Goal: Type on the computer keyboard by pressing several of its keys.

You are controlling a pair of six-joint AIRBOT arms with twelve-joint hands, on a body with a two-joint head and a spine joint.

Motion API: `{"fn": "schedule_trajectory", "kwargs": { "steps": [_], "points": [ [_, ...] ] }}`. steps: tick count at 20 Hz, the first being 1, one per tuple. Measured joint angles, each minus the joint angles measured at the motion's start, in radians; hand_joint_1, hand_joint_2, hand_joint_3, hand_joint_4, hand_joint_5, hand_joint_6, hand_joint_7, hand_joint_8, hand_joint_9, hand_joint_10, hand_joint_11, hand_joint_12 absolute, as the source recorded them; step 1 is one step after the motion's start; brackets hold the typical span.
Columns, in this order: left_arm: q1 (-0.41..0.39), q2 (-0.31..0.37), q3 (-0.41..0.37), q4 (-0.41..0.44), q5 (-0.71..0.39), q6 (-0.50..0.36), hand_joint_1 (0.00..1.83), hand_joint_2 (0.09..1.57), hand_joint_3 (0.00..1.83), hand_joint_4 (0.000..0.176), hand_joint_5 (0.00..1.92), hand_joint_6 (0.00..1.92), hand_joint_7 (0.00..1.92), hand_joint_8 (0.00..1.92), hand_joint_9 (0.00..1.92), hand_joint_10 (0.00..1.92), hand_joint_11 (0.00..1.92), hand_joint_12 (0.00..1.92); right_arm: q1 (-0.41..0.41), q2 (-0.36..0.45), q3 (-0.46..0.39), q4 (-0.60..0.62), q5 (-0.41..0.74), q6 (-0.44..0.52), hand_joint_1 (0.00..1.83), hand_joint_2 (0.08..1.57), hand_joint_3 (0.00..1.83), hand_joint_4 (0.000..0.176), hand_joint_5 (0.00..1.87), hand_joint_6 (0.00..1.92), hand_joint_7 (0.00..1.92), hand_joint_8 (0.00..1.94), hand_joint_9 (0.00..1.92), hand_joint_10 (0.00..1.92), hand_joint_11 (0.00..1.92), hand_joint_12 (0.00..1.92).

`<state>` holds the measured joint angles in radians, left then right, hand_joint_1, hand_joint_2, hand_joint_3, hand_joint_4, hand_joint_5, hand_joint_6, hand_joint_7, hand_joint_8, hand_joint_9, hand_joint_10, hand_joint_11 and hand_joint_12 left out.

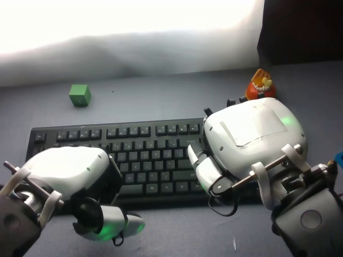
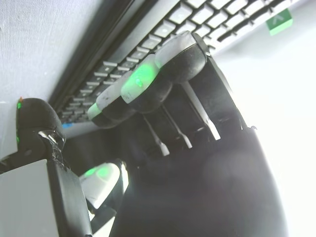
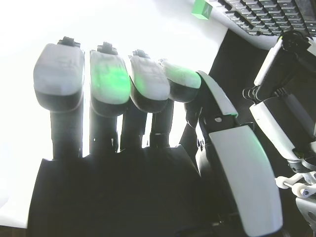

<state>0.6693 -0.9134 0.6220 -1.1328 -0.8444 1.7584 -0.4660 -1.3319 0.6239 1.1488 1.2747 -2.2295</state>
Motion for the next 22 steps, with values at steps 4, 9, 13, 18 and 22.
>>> {"fn": "schedule_trajectory", "kwargs": {
  "steps": [4, 9, 13, 18, 22],
  "points": [
    [-0.002, 0.002, 0.001, -0.002, 0.018, -0.002, 0.76, 1.29, 0.2, 0.011, 0.0, 0.0, 0.0, 0.0, 0.01, 0.0, 0.0, 0.46, 0.0, 0.0, 0.0, 0.009, -0.003, 0.0, 0.86, 1.24, 0.03, 0.0, 0.01, 0.0, 0.0, 0.0, 0.01, 0.0, 0.0, 0.0],
    [0.024, 0.006, 0.002, 0.006, 0.026, -0.002, 0.83, 1.27, 0.17, 0.014, 0.0, 0.0, 0.02, 0.0, 0.0, 0.0, 0.0, 0.4, -0.002, 0.0, 0.0, 0.006, -0.004, 0.0, 0.86, 1.24, 0.02, 0.0, 0.0, 0.0, 0.0, 0.0, 0.0, 0.0, 0.0, 0.0],
    [0.072, 0.006, 0.034, 0.042, 0.045, -0.015, 0.81, 1.26, 0.17, 0.013, 0.0, 0.0, 0.0, 0.0, 0.0, 0.0, 0.0, 0.35, -0.006, -0.013, 0.011, 0.026, -0.082, 0.008, 0.84, 1.25, 0.02, 0.0, 0.0, 0.0, 0.0, 0.0, 0.0, 0.0, 0.0, 0.0],
    [0.095, -0.02, 0.102, 0.072, 0.056, -0.028, 0.83, 1.23, 0.16, 0.012, 0.0, 0.0, 0.02, 0.0, 0.01, 0.0, 0.0, 0.41, -0.018, -0.154, 0.121, 0.028, -0.156, 0.059, 0.86, 1.24, 0.0, 0.0, 0.17, 0.04, 0.18, 0.02, 0.14, 0.08, 0.0, 0.54],
    [0.095, -0.019, 0.107, 0.093, 0.063, -0.03, 0.81, 1.26, 0.17, 0.009, 0.0, 0.0, 0.02, 0.0, 0.01, 0.0, 0.0, 0.45, -0.019, -0.24, 0.206, 0.061, -0.191, 0.11, 0.87, 1.24, 0.0, 0.0, 0.22, 0.14, 0.34, 0.01, 0.05, 0.61, 0.0, 0.95]
  ]
}}
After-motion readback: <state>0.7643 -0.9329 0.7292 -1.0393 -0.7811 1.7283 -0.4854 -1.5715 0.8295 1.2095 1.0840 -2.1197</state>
